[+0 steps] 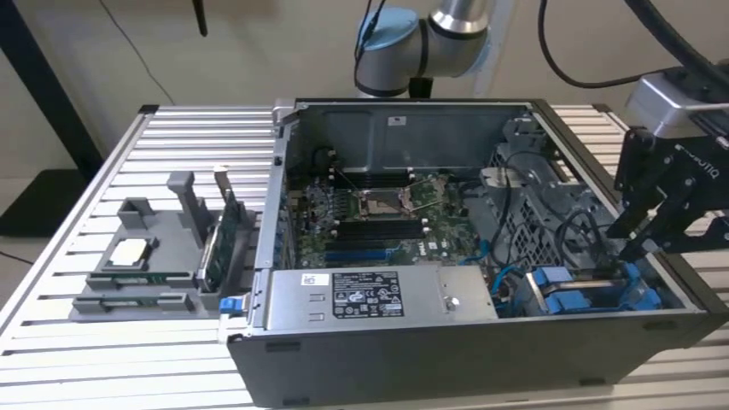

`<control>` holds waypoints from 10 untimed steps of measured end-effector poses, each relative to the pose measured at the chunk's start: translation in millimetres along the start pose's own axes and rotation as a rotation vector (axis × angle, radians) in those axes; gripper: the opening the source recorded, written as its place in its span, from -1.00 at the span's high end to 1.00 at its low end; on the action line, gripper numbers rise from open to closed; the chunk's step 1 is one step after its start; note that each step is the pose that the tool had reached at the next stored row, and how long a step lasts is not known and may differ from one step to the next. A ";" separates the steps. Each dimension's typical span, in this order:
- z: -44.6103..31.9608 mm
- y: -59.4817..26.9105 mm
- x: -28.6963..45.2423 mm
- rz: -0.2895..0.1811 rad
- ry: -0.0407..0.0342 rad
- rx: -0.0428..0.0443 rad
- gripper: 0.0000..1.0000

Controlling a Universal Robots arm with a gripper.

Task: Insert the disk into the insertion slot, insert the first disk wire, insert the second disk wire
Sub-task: 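Insert the first disk wire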

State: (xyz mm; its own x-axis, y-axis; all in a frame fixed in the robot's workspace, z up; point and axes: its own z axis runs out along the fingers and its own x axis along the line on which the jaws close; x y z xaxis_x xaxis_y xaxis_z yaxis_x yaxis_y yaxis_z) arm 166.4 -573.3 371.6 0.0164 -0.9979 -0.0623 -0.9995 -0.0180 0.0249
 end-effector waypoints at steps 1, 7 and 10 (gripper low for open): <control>-0.6 -1.5 0.0 0.000 -0.0002 -0.0029 0.34; -2.2 -16.8 0.1 0.001 -0.0006 -0.0369 0.34; -2.4 -25.4 0.5 0.002 -0.0013 -0.0480 0.34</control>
State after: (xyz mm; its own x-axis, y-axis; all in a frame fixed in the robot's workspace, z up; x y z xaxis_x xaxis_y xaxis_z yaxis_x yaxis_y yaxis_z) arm 191.9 -573.5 373.3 0.0145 -0.9979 -0.0635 -0.9972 -0.0191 0.0728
